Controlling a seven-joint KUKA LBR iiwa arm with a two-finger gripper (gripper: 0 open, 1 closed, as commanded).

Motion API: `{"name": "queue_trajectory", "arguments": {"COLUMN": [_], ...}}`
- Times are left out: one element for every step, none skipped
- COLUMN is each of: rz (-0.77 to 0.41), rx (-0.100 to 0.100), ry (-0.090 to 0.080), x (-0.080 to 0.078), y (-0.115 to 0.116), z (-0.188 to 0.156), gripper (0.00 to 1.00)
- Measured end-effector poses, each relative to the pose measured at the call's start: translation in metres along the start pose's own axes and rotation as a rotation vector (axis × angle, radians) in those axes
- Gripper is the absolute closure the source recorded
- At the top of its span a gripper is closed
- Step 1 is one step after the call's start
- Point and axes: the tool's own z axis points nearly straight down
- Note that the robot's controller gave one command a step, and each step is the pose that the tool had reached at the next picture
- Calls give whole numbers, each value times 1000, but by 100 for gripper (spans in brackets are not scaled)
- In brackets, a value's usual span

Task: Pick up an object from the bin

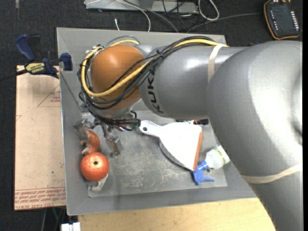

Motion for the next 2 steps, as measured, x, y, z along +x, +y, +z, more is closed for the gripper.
{"name": "queue_trajectory", "arguments": {"rz": [-44, -306], "rx": [13, 5], "ry": [-14, -17], "x": [1, -6], "y": [-7, -9], "z": [27, 27], "gripper": [0, 100]}}
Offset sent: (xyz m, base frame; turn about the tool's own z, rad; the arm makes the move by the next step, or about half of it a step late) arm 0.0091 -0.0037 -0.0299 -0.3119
